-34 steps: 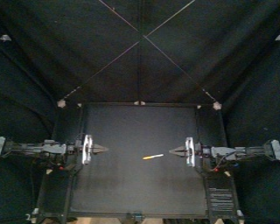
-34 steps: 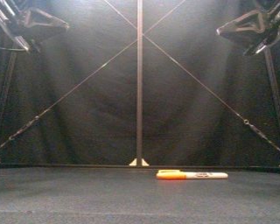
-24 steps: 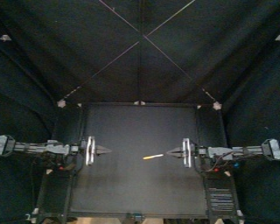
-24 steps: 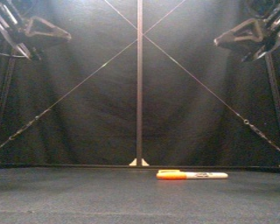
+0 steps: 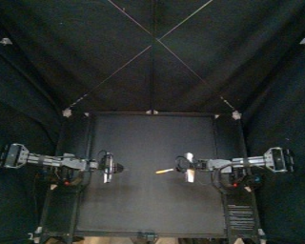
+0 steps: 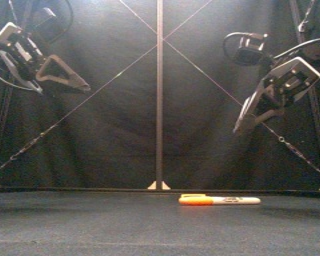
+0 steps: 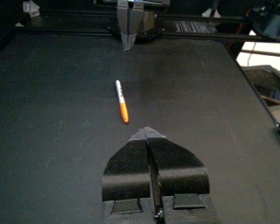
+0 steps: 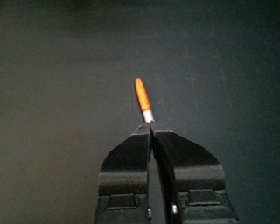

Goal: Uncap the pen

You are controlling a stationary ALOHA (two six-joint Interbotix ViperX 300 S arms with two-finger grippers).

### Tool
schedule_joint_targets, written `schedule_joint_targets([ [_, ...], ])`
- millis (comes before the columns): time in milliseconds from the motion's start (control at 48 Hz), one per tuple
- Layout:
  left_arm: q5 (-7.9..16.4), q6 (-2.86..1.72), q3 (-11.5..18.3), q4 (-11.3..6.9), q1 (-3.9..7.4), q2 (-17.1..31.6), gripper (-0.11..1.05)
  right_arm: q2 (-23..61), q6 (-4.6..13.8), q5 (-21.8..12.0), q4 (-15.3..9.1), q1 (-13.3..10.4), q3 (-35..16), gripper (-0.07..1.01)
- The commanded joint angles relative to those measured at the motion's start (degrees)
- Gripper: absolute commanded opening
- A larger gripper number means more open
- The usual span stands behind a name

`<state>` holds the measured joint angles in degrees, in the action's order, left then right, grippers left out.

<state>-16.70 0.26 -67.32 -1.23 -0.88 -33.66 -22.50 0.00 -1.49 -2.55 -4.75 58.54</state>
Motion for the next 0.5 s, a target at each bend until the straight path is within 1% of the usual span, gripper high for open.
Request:
schedule_joint_targets([
  [21, -0.4, 0.09, 1.9, 0.88, -0.09, 1.8, 0.23, 3.3, -0.18, 0.1, -0.1, -0.1, -2.7, 0.38],
  [229, -0.3, 0.09, 2.8, 1.85, -0.09, 4.4, 0.39, 9.7, -0.18, 0.0, -0.6, -0.2, -4.7, 0.64],
  [271, -0.3, 0.09, 3.0, 2.02, -0.09, 4.8, 0.43, 10.5, -0.18, 0.0, -0.6, -0.4, -4.8, 0.68],
  [375, -0.3, 0.09, 3.4, 2.55, -0.09, 5.6, 0.52, 12.7, -0.09, -0.2, -0.4, -1.1, -5.3, 0.75],
  [500, -0.3, 0.09, 3.8, 3.16, -0.09, 6.5, 0.63, 14.6, 0.00, -0.2, -0.4, -2.1, -5.5, 0.76],
])
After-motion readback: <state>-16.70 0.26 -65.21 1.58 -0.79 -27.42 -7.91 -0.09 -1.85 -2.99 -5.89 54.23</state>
